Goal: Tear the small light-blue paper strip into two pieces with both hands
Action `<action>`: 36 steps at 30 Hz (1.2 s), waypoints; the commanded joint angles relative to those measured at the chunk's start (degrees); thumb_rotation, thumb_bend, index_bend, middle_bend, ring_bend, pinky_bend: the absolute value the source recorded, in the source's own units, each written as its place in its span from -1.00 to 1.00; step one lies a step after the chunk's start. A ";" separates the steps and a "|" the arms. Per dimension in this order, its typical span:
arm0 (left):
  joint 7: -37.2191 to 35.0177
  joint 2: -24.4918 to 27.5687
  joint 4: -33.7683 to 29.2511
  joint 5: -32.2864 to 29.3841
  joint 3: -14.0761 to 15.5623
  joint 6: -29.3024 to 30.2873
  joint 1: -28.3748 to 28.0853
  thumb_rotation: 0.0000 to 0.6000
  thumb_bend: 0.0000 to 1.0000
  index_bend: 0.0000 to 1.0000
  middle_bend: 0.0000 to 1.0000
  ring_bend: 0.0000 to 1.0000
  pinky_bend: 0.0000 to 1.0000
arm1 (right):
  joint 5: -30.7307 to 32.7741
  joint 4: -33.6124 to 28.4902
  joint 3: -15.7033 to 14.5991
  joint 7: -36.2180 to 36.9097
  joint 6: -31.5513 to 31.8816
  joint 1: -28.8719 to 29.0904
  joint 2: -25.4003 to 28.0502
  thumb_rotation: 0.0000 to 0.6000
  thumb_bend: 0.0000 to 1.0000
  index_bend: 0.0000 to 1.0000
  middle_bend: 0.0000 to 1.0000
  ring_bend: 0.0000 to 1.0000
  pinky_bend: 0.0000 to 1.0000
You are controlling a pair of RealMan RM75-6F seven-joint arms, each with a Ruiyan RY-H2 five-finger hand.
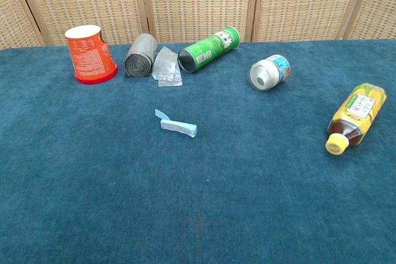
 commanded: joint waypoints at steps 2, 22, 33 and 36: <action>0.13 -0.05 0.01 -0.04 -0.01 -0.06 -0.02 1.00 -1.00 -1.00 -1.00 -1.00 -1.00 | 0.01 0.03 -0.02 -0.14 -0.13 0.06 -0.05 1.00 -1.00 -0.68 -1.00 -1.00 -1.00; 2.01 -1.15 -0.76 -3.03 -2.01 -2.44 -1.47 1.00 -1.00 -1.00 -1.00 -1.00 -1.00 | 1.89 -12.39 4.33 -6.45 -17.08 12.55 4.06 1.00 -1.00 -0.58 -1.00 -1.00 -1.00; 3.04 -1.38 -1.21 -4.92 -3.07 -3.53 -2.10 1.00 -1.00 -1.00 -1.00 -1.00 -1.00 | 29.56 -15.77 14.74 -27.96 -34.48 32.49 -6.12 1.00 -1.00 -0.43 -1.00 -1.00 -1.00; 3.06 -1.33 -1.36 -6.08 -3.49 -4.48 -2.45 1.00 -1.00 -1.00 -1.00 -1.00 -1.00 | 38.88 -13.11 16.10 -33.17 -34.81 37.31 -11.80 1.00 -1.00 -0.45 -1.00 -1.00 -1.00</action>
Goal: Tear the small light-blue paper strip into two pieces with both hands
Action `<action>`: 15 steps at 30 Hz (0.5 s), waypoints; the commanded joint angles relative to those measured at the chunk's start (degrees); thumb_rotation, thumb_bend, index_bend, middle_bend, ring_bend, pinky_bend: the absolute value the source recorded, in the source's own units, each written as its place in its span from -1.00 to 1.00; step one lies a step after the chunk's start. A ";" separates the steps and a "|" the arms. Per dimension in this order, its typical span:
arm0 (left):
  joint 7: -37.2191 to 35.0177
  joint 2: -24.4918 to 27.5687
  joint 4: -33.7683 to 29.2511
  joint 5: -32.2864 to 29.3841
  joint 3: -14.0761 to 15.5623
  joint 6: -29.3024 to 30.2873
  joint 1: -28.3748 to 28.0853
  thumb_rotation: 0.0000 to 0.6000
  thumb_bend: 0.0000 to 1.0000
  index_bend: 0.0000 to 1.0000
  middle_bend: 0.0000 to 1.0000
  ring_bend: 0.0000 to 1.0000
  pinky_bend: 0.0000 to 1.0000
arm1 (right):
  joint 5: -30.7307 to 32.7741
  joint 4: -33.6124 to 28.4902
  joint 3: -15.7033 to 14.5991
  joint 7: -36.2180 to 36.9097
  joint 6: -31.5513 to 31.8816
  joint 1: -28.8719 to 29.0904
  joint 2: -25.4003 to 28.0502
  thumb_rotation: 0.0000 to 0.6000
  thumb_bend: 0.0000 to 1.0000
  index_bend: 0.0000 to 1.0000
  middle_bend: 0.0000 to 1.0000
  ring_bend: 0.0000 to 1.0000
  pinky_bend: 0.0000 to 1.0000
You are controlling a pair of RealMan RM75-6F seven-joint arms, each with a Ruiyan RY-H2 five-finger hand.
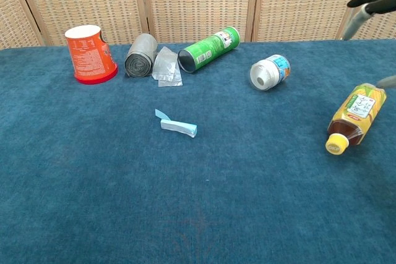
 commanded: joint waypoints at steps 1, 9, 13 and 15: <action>0.05 0.05 -0.14 -1.15 -0.47 -0.99 -0.39 1.00 -1.00 -1.00 -1.00 -1.00 -1.00 | 16.75 3.20 4.27 -11.76 -4.11 10.39 -10.47 1.00 -1.00 -0.46 -1.00 -1.00 -1.00; 1.08 -0.10 -0.28 -4.90 -1.72 -4.28 -1.61 1.00 -1.00 -1.00 -1.00 -1.00 -1.00 | 31.86 13.73 5.80 -21.98 0.11 21.47 -25.02 1.00 -1.00 -0.70 -1.00 -1.00 -1.00; 1.67 -0.21 -0.37 -6.80 -2.45 -5.82 -2.26 1.00 -1.00 -1.00 -1.00 -1.00 -1.00 | 34.46 20.26 6.33 -24.28 1.99 25.54 -32.12 1.00 -1.00 -0.70 -1.00 -1.00 -1.00; 1.92 -0.26 -0.34 -7.62 -2.81 -6.34 -2.52 1.00 -1.00 -1.00 -1.00 -1.00 -1.00 | 35.03 23.29 6.68 -24.46 2.31 27.07 -35.14 1.00 -1.00 -0.69 -1.00 -1.00 -1.00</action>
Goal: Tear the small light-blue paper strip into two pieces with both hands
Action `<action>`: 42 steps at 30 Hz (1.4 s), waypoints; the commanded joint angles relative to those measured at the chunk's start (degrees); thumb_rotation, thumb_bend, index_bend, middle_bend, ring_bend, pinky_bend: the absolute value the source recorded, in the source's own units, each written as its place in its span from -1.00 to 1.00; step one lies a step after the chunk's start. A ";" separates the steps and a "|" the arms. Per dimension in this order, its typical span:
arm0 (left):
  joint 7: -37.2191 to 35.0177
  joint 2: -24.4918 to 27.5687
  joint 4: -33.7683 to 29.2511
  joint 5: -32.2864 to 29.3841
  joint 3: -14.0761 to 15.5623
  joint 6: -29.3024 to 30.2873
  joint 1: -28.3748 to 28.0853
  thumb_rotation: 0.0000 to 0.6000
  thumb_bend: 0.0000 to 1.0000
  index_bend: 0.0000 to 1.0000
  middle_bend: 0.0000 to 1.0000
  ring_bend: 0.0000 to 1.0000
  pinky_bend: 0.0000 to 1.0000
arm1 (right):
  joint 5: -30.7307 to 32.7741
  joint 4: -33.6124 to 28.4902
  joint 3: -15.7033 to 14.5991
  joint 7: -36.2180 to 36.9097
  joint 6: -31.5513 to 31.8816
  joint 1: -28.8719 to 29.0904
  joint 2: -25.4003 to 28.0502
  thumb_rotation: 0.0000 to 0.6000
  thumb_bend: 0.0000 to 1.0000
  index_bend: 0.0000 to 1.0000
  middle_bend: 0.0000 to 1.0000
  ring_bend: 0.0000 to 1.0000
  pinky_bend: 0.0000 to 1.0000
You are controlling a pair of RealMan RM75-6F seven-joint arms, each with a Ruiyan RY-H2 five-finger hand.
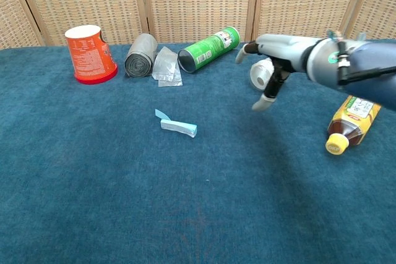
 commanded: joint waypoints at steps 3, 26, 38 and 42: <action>0.53 -0.15 0.06 -2.03 -0.94 -1.25 -0.61 1.00 -1.00 -1.00 -1.00 -1.00 -1.00 | 2.68 9.87 1.58 -1.87 1.57 5.05 -9.36 1.00 -1.00 -0.64 -1.00 -1.00 -1.00; 1.60 -0.70 0.49 -5.24 -1.69 -3.53 -1.61 1.00 -1.00 -1.00 -1.00 -1.00 -1.00 | 3.43 27.26 4.36 0.82 2.29 9.74 -26.22 1.00 -0.75 -0.15 -1.00 -1.00 -1.00; 1.33 -0.63 0.33 -5.27 -1.62 -3.65 -1.79 1.00 -1.00 -1.00 -1.00 -1.00 -1.00 | 3.33 29.29 6.71 -0.63 2.86 10.42 -28.55 1.00 -0.49 -0.11 -1.00 -1.00 -1.00; 1.33 -0.57 0.31 -5.44 -1.65 -3.76 -1.86 1.00 -1.00 -1.00 -1.00 -1.00 -1.00 | 4.09 29.98 7.89 -0.76 2.82 10.55 -29.51 1.00 -0.38 -0.09 -1.00 -1.00 -1.00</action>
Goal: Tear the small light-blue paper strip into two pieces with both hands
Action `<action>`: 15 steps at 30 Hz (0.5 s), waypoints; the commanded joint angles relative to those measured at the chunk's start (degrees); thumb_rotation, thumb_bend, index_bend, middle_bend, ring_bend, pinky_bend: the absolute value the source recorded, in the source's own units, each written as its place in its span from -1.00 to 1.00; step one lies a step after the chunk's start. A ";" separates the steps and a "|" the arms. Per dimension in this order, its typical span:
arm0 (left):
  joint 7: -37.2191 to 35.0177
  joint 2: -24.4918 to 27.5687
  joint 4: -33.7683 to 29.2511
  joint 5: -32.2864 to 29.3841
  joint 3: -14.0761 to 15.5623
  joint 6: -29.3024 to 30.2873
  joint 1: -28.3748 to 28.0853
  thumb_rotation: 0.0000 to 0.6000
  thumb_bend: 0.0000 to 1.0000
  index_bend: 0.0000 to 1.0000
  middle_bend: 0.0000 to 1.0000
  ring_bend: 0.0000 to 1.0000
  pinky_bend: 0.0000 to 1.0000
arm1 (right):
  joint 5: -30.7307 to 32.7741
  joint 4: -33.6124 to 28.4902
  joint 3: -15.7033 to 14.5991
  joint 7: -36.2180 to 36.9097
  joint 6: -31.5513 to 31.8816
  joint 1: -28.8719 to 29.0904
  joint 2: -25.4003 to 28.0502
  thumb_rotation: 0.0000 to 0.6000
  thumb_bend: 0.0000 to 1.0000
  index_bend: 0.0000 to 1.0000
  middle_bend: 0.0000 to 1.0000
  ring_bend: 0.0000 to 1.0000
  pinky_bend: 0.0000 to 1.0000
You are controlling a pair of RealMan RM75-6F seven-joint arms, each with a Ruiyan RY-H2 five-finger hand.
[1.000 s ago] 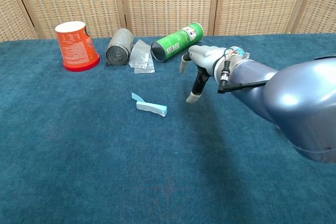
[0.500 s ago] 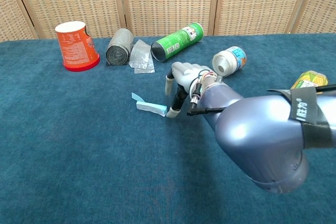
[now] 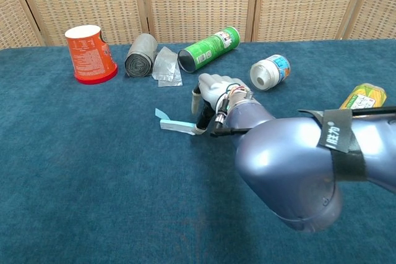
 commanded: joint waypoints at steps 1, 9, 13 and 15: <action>0.01 -0.01 0.05 -0.17 0.01 -0.20 -0.06 1.00 -1.00 -1.00 -1.00 -1.00 -1.00 | 0.41 0.22 0.70 -0.24 -0.06 0.17 -0.65 1.00 -0.38 -0.09 -1.00 -1.00 -1.00; 0.03 -0.05 0.17 -0.40 0.00 -0.40 -0.21 1.00 -1.00 -1.00 -1.00 -1.00 -1.00 | 1.01 0.87 1.90 -2.18 0.06 1.14 -2.16 1.00 -0.34 -0.08 -1.00 -1.00 -1.00; -0.19 0.00 0.22 -0.49 -0.02 -0.39 -0.21 1.00 -1.00 -1.00 -1.00 -1.00 -1.00 | 0.81 2.11 2.28 -2.52 -0.22 1.58 -2.90 1.00 -0.33 -0.07 -1.00 -1.00 -1.00; -0.24 0.03 0.26 -0.53 -0.04 -0.41 -0.23 1.00 -1.00 -1.00 -1.00 -1.00 -1.00 | 0.95 2.91 2.64 -2.50 -0.52 1.74 -3.33 1.00 -0.33 -0.07 -1.00 -1.00 -1.00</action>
